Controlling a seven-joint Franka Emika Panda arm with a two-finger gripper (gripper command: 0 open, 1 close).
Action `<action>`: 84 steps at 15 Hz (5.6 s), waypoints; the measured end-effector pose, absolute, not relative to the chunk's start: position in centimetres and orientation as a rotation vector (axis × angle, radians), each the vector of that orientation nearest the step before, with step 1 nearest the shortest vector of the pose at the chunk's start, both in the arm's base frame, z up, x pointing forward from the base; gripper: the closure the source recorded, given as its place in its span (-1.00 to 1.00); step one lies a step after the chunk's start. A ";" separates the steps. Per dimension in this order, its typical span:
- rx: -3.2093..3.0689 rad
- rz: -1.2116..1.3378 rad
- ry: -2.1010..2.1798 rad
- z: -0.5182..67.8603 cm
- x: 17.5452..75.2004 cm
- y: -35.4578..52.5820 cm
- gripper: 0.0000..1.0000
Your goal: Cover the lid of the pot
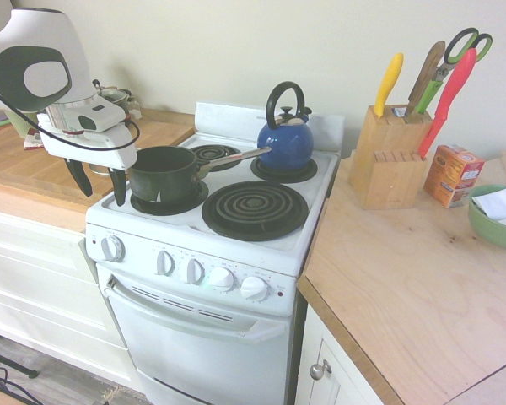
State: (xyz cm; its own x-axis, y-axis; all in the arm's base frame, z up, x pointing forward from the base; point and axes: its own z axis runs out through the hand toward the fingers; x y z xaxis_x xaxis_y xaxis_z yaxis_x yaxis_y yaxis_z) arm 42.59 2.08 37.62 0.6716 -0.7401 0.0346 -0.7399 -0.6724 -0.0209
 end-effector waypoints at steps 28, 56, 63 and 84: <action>-2.611 -0.188 1.817 40.7 63.6 16.9 -1.00; -2.602 -0.101 1.858 37.2 64.0 16.2 1.00; -2.587 -0.098 1.820 37.4 64.6 13.7 1.00; -2.388 -0.225 1.879 52.6 54.9 2.4 1.00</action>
